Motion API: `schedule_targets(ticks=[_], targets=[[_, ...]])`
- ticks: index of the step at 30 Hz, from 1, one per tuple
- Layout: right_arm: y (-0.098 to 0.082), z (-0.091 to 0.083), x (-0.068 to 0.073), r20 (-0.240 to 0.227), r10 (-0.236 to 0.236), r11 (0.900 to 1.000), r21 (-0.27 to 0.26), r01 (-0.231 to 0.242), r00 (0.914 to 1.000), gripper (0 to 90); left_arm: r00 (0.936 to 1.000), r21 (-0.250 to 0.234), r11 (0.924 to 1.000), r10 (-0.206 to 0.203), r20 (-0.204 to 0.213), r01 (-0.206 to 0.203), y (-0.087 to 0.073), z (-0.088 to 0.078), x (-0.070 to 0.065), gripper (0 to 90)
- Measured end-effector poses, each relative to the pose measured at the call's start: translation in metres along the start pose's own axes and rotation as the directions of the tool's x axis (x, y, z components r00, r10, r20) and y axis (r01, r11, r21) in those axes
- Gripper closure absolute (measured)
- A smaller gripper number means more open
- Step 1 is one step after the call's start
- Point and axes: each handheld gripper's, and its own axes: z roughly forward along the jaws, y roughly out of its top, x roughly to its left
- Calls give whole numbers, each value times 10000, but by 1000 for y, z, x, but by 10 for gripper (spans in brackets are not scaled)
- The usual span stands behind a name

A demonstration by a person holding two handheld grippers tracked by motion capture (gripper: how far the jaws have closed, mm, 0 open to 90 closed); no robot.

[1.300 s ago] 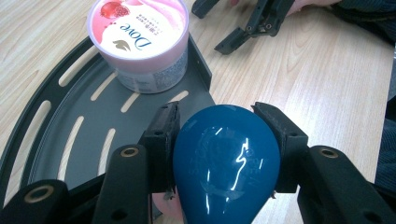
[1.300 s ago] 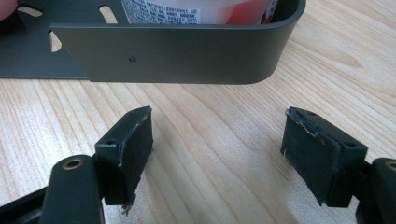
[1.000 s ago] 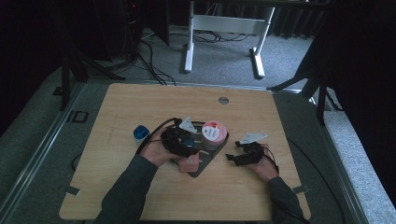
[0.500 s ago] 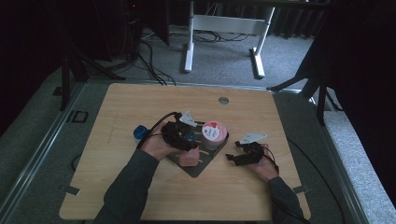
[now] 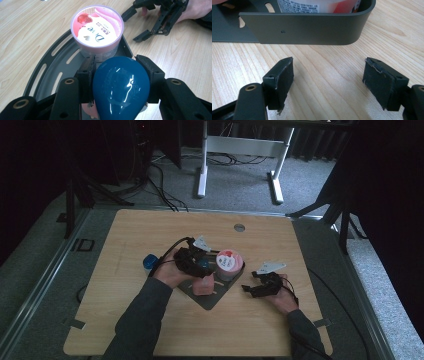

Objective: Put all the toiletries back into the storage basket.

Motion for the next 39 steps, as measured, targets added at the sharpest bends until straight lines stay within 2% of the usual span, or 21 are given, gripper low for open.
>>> schedule_targets(ticks=[14, 34, 39], targets=[[0, 0, 0, 3, -14, 10000, -7, 14, 10000, 243, 9992, -16, 9999, -129, -382, 129, 8, 4, 7, 534], [0, 0, 0, 7, -12, 10000, -15, 12, 10000, 243, 9978, -37, 9990, -458, -482, 456, 13, 13, 16, 534], [0, 0, 0, 4, -15, 10000, -18, 15, 10000, 243, 9978, -68, 9993, -382, -549, 379, 14, 14, 17, 534]])
